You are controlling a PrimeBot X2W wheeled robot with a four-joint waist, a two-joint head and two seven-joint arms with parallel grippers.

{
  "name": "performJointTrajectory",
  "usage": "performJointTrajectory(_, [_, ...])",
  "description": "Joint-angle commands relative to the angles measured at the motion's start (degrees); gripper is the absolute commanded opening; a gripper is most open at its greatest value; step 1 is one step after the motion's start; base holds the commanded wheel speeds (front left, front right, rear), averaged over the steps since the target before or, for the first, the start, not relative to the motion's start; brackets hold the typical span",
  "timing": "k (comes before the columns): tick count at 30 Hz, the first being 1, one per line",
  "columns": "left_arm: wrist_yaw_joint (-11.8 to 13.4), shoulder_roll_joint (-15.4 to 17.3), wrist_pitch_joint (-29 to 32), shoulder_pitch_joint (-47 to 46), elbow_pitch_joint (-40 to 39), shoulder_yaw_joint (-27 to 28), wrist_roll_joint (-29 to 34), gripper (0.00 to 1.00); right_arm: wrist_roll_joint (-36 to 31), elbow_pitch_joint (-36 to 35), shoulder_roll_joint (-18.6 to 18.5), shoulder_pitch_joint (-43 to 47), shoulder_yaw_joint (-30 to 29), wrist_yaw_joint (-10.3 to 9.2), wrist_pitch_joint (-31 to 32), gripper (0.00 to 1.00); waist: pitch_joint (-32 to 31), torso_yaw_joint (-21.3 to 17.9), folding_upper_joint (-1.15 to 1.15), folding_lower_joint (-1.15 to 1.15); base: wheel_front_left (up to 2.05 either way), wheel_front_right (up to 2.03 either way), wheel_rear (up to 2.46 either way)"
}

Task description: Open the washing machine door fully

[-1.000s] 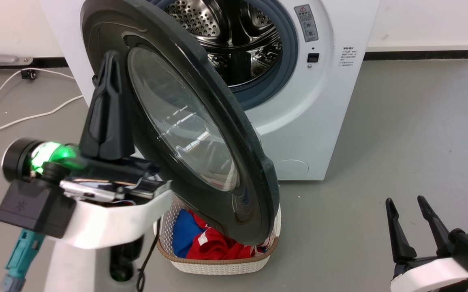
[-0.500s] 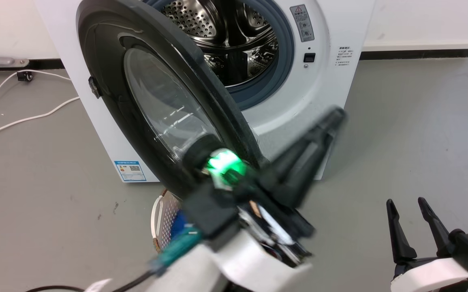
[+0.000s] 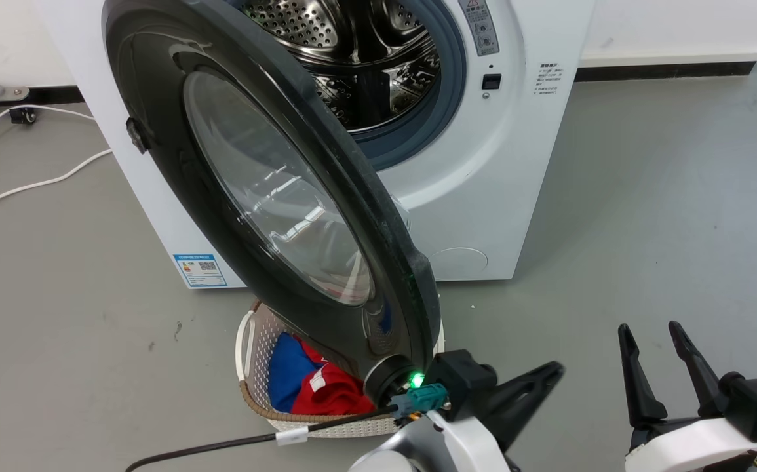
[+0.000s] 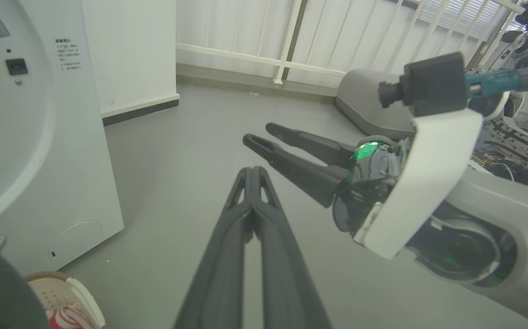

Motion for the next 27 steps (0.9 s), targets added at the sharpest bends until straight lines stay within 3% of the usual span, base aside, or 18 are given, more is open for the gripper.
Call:
performJointTrajectory(1, [0.5, 0.0, -0.4, 0.2, 2.0, 0.4, 0.0, 0.00, 0.4, 0.2, 0.2, -1.1, 0.1, -0.01, -0.2, 1.00, 0.1, -0.1, 0.00, 0.00, 0.00, 0.00, 0.00])
performJointTrajectory(12, [5.6, -0.1, -6.0, -5.7, 14.7, 5.0, -1.9, 0.00, 0.4, 0.9, 0.3, -1.6, 0.7, -0.01, -0.3, 1.00, 0.3, -0.5, 0.00, 0.00, 0.00, 0.00, 0.00])
performJointTrajectory(27, [10.5, 0.9, -11.8, -7.2, 20.6, 5.5, -7.0, 0.00, 0.4, 0.8, 0.6, -1.1, 1.1, -0.01, 0.0, 1.00, -0.2, -0.7, 0.00, 0.00, 0.00, 0.00, 0.00])
